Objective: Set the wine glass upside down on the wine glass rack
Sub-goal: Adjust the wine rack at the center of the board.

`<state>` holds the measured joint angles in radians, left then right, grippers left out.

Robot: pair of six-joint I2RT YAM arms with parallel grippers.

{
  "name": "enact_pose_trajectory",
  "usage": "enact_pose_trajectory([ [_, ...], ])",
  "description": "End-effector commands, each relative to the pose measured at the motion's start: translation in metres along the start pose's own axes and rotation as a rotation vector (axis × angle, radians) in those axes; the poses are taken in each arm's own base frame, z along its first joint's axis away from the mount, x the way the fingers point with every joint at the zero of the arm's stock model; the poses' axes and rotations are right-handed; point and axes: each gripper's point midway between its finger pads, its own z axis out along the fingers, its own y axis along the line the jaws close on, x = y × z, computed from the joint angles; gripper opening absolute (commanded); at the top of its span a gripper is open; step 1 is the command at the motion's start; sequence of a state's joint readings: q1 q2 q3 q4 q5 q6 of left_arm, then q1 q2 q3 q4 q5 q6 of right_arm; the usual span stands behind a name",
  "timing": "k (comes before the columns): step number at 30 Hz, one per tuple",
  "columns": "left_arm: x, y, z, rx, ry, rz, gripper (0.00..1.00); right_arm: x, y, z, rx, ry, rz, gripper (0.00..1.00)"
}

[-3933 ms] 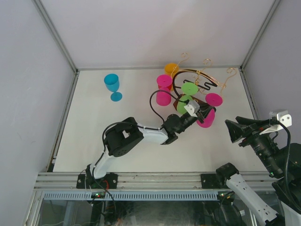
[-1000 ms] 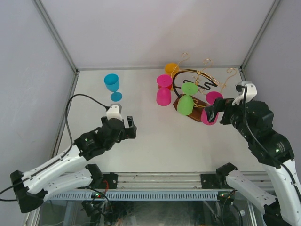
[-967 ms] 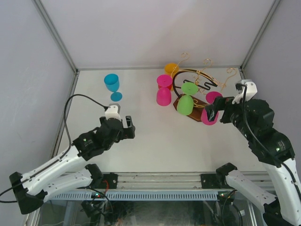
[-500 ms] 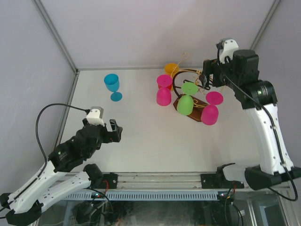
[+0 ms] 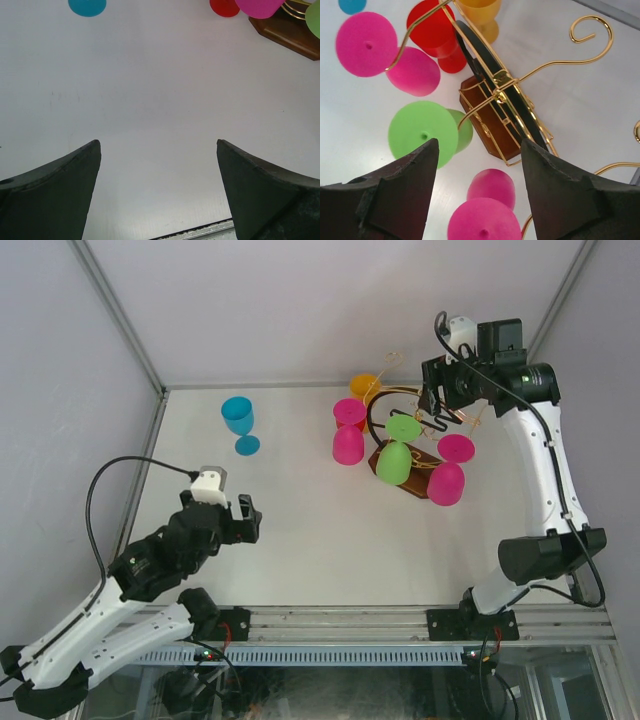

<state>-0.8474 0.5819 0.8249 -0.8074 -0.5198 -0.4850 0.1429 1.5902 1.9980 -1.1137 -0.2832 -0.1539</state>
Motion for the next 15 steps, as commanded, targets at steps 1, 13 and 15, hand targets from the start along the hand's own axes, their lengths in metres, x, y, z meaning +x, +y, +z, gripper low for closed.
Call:
enact_pose_trajectory([
  [1,-0.002,-0.001,0.002,0.001,-0.004,0.017,1.0,-0.003,-0.014,-0.007,0.024,0.008,-0.053,0.66],
  [13,0.001,-0.003,0.007,-0.005,0.018,0.035,1.0,0.008,-0.05,0.026,0.073,0.088,-0.079,0.57],
  [15,0.001,-0.003,0.007,-0.006,0.02,0.037,1.0,0.008,-0.054,0.032,0.071,0.091,-0.08,0.56],
])
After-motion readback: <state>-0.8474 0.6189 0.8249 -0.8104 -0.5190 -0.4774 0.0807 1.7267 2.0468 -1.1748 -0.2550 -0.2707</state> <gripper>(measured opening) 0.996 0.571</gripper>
